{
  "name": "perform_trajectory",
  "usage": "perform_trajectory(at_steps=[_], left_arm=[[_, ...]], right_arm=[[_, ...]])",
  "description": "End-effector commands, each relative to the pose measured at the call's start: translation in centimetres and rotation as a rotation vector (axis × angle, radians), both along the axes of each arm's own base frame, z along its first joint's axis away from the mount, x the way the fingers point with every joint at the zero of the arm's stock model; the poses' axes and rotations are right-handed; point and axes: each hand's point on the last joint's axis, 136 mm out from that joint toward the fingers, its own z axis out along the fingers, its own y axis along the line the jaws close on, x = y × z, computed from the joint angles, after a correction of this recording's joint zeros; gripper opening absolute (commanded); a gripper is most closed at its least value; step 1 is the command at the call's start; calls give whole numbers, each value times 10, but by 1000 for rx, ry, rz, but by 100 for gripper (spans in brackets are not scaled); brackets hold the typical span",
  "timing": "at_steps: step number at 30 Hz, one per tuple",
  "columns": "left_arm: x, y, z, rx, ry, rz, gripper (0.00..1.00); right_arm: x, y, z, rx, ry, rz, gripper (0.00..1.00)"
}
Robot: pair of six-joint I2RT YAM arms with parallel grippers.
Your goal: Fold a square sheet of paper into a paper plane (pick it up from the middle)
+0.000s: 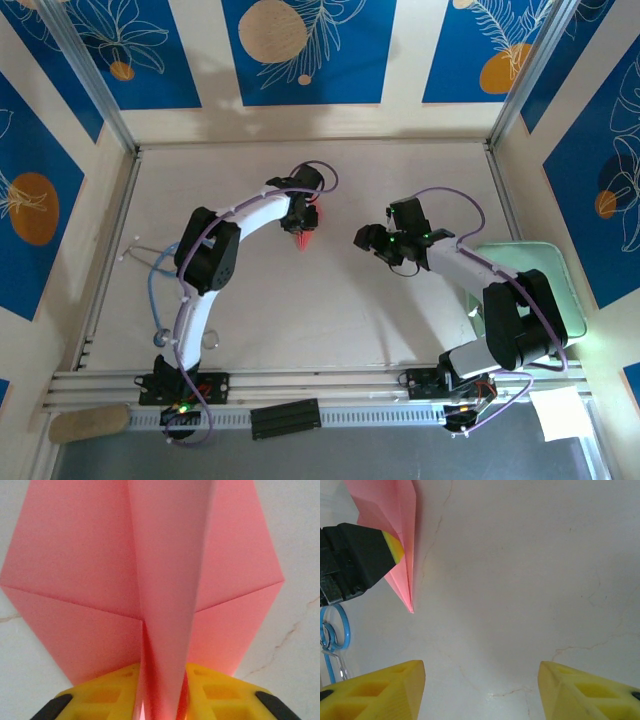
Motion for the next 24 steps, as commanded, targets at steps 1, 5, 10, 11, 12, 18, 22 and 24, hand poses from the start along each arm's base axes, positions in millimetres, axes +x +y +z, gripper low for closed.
perform_trajectory(at_steps=[1, 5, 10, 11, 12, 18, 22, 24], left_arm=[[-2, 11, -13, 62, 36, -4, 28], [-3, 16, -22, 90, 48, 10, 31], [-1, 21, -28, 124, 45, 28, 36], [0, 22, -29, 131, 45, 29, 38], [0, 23, -31, 139, 46, 32, 39], [7, 23, -32, 150, 30, 50, 44], [13, 22, -34, 149, 17, 63, 46], [15, 21, -36, 149, 12, 66, 46]], right_arm=[[-4, 2, 1, 17, -2, 17, 62], [-3, 2, 0, 17, 1, 19, 62], [-2, 2, 0, 16, 5, 20, 62], [-2, 2, -1, 16, 6, 20, 62], [-2, 3, 0, 16, 5, 21, 62], [0, 3, 0, 15, 6, 21, 62], [0, 3, -1, 12, 10, 21, 62], [0, 3, -1, 14, 10, 20, 62]])
